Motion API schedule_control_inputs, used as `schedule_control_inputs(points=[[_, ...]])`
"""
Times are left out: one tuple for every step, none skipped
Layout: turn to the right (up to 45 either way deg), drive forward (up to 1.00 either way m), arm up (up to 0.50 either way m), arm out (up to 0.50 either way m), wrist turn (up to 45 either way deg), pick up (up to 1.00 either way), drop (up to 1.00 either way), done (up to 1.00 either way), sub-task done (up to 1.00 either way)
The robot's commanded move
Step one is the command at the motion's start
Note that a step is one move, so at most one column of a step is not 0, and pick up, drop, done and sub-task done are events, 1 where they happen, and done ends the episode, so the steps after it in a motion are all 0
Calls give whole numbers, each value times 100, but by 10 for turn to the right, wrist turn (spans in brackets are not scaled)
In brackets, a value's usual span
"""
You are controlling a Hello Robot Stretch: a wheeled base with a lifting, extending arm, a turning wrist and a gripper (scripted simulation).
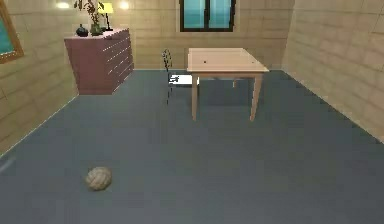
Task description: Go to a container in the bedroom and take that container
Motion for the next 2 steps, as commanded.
schedule_control_inputs(points=[[-450, 0, 0, 0, 0, 0, 0, 0, 0], [-450, 0, 0, 0, 0, 0, 0, 0, 0]])
